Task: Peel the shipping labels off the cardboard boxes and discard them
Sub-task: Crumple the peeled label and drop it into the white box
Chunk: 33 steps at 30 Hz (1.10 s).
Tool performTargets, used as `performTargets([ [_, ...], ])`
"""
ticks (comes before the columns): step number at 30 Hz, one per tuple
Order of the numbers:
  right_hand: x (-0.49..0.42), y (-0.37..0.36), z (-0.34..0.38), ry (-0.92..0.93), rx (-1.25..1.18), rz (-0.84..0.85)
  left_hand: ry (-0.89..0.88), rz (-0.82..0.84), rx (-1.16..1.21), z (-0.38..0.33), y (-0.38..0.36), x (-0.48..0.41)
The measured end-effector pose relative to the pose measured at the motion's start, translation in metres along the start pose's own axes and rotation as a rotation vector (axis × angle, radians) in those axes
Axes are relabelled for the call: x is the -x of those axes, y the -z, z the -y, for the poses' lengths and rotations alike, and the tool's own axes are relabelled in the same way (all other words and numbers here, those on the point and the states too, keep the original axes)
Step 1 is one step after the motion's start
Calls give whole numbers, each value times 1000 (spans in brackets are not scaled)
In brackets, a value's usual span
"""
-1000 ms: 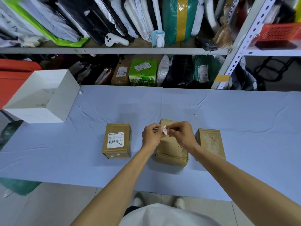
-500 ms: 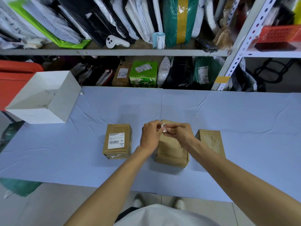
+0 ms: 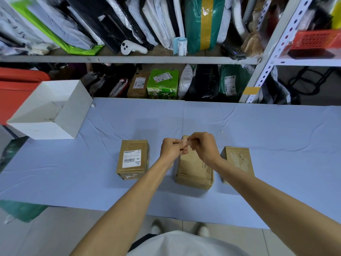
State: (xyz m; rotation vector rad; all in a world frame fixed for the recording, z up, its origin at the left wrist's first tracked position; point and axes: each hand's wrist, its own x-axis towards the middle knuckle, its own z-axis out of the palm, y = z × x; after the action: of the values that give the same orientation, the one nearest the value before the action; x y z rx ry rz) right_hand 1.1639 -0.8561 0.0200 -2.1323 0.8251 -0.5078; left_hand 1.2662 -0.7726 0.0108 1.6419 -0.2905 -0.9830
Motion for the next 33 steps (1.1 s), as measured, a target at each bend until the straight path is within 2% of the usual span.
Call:
performTargets([
  [4, -6, 2, 4, -31, -58, -24, -69, -21, -44, 1, -1, 1],
  [9, -12, 7, 11, -183, -403, -111, -122, 19, -1, -11, 5, -3],
  [15, -9, -2, 12, -59, -247, -102, -97, 61, 133, -14, 10, -2],
  [22, -9, 3, 8, 53, -72, 29, -107, 6, 44, -10, 8, -4],
  [29, -18, 3, 11, -120, -296, 19, -155, 25, -177, -15, 15, -9],
  [33, -18, 3, 16, -152, -302, 29, -184, 6, -240, -13, 18, -7],
])
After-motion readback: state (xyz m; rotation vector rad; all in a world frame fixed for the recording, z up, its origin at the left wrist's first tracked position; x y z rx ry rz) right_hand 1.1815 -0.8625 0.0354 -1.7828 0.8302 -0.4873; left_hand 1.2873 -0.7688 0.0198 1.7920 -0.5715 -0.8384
